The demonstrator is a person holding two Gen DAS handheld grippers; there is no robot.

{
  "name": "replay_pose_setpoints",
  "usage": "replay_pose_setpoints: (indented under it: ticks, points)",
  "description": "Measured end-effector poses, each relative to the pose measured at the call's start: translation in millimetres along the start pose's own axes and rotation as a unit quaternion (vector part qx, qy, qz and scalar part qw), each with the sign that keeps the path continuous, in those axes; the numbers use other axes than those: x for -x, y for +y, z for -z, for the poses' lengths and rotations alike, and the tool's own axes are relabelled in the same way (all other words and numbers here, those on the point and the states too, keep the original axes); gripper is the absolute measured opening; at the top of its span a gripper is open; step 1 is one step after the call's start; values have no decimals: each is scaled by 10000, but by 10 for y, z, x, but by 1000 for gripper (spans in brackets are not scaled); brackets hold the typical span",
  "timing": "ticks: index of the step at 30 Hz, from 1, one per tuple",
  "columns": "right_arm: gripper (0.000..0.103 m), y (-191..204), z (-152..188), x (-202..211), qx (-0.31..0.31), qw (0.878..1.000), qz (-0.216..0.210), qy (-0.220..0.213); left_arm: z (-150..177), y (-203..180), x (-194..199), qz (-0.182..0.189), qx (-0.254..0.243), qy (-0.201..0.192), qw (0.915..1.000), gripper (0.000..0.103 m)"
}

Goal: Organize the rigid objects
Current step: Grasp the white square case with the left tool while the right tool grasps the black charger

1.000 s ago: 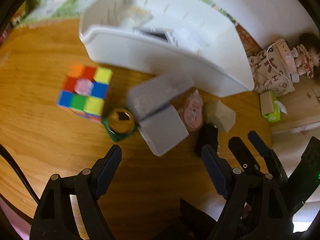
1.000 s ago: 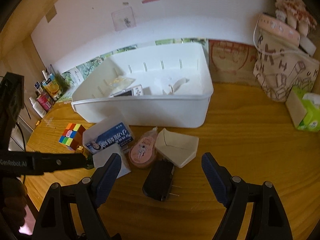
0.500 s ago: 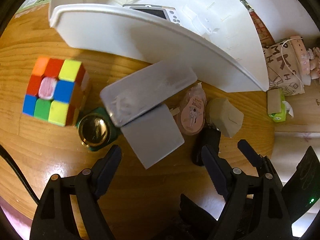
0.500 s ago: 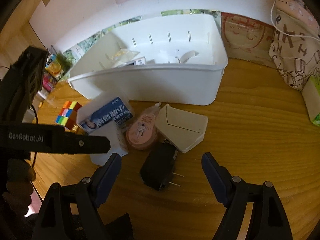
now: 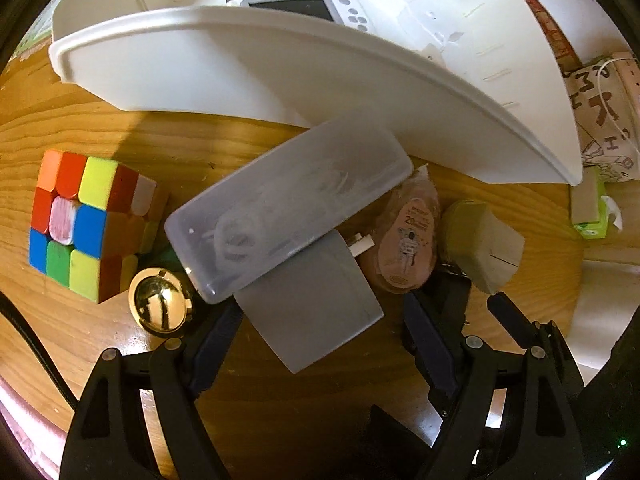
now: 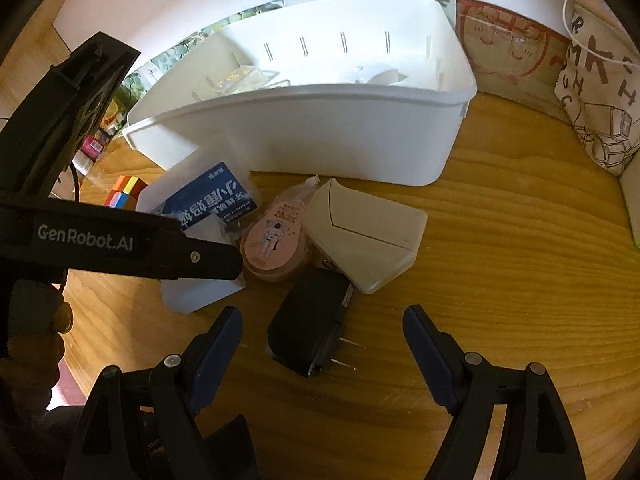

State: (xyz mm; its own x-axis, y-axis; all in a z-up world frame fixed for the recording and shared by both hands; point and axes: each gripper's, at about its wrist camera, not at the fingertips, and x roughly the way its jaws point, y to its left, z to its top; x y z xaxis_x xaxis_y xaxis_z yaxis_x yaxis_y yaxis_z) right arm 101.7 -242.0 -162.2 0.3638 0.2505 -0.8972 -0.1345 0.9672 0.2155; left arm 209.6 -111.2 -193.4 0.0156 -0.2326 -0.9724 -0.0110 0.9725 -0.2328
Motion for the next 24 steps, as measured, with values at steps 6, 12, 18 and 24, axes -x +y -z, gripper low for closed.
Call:
replay_pose_setpoints:
  ticks: [6,12,18,24]
  points:
    - [79,9,-7,-73,94,9998,-97,156,-67,-14,-43,-184,-18,51,9998,84]
    - [70,16,6,-153,165,9991,-111,362,-142,-143,-120,-446,-91,104,9989,84]
    - [56,38,24,-125,270,9990,-94,348,-172,-126,-131,-260,32,114,9996,78]
    - [55,63,44,-117,329,9987,-122,365,-122,32,-108,-199,93,72,9997,75]
